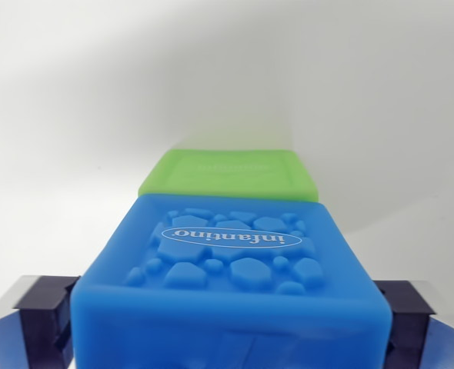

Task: Stack cube

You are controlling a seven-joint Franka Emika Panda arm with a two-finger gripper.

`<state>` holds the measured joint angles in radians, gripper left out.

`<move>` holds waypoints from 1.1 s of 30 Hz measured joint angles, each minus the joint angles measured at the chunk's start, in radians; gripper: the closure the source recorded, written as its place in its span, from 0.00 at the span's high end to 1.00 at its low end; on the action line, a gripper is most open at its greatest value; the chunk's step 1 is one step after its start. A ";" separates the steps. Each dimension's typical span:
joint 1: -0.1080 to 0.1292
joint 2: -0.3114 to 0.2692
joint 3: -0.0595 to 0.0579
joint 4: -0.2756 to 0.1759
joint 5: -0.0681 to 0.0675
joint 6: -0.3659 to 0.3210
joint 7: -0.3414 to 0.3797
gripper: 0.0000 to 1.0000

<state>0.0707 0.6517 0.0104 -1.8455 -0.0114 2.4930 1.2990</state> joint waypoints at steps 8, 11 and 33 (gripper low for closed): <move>0.000 0.000 0.000 0.000 0.000 0.000 0.000 1.00; 0.000 0.000 0.000 0.000 0.000 0.000 0.000 1.00; 0.000 -0.038 0.000 -0.005 0.000 -0.029 0.000 1.00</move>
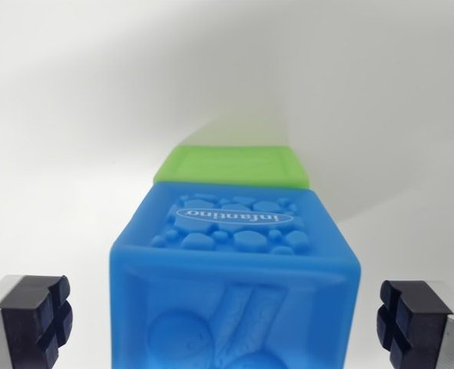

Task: Stack cube

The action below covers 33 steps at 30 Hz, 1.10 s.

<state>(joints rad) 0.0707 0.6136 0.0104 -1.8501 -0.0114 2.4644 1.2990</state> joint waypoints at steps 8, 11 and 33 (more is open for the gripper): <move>0.000 -0.042 0.000 -0.004 0.000 -0.038 0.000 1.00; 0.000 -0.063 0.000 -0.005 0.000 -0.057 0.000 1.00; 0.000 -0.205 0.000 0.020 0.000 -0.224 0.000 1.00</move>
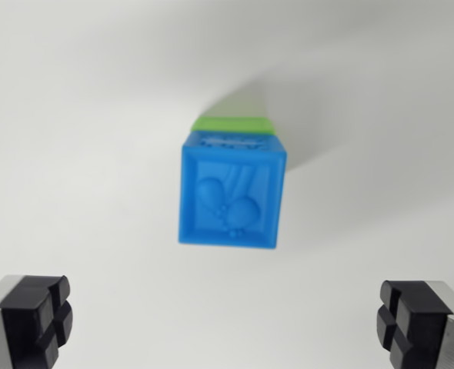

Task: Stack cube

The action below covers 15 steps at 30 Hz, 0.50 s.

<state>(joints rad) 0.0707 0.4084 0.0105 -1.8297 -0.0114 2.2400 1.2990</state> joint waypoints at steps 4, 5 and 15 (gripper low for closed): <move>0.000 -0.023 0.000 0.012 0.000 -0.035 0.000 1.00; 0.000 -0.029 0.000 0.017 0.000 -0.045 0.000 1.00; 0.000 -0.074 0.000 0.059 0.001 -0.131 0.000 1.00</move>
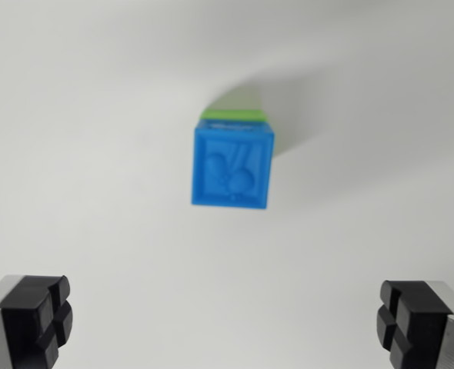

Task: Stack cube

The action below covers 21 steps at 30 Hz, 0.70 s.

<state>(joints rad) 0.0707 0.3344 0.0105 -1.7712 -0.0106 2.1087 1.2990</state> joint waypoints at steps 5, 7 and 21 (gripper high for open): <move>0.000 -0.019 0.000 0.027 0.000 -0.046 0.000 1.00; 0.000 -0.026 0.000 0.039 0.001 -0.064 0.000 1.00; 0.000 -0.054 0.000 0.111 0.001 -0.164 0.000 1.00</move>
<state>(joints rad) 0.0707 0.2809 0.0106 -1.6599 -0.0093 1.9445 1.2989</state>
